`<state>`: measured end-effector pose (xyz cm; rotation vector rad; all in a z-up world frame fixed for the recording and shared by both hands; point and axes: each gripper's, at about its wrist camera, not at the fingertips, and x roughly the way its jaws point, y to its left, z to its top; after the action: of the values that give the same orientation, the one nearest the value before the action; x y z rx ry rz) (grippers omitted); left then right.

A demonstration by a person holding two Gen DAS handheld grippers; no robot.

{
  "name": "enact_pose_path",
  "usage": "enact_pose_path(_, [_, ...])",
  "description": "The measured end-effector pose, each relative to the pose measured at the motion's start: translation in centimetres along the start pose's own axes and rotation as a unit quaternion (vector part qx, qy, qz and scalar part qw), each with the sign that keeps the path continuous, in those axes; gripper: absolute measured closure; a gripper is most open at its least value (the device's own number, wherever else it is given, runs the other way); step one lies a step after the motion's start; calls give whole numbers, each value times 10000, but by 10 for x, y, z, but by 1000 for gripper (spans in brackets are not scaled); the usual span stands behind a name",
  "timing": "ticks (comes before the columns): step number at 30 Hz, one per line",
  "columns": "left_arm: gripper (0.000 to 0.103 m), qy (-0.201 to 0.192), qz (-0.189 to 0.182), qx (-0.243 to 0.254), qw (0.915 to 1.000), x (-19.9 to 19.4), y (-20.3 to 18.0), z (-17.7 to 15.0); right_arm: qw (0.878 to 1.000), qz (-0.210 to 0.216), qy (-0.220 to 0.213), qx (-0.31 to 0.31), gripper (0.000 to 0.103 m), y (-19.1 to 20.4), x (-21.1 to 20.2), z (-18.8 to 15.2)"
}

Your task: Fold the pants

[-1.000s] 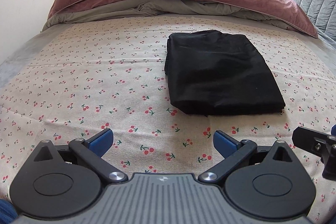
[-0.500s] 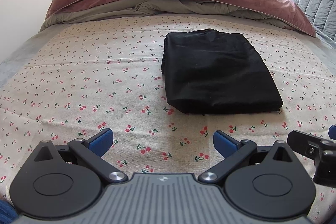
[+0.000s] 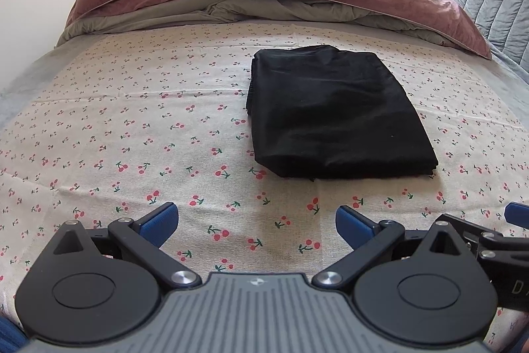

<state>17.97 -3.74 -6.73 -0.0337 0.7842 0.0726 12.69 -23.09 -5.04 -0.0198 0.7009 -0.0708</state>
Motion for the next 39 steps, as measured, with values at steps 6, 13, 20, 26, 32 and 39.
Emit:
enact_pose_path(6, [2,3,-10,-22,10000,1,0,0,10000,-55,-11,-12,0,-1,0,-1])
enact_pose_path(13, [2,7,-61,-14,10000,0,1,-1,9999,-122,-11,-60,0,0,1,-1])
enact_pose_path(20, [2,-78,-75,129,9999,-2,-3,-2,9999,-147,11,-85,0,2,3,-2])
enact_pose_path(26, [2,-86,-49,75,9999,-3,-2,-2,9998,-153,10,-88,0,2,3,-3])
enact_pose_path(32, [2,-80,-60,91,9999,-3,-1,-2,9998,-170,9,-96,0,2,4,-3])
enact_pose_path(39, [2,-69,-60,89,9999,-2,-2,-2,9998,-172,12,-98,0,2,4,-3])
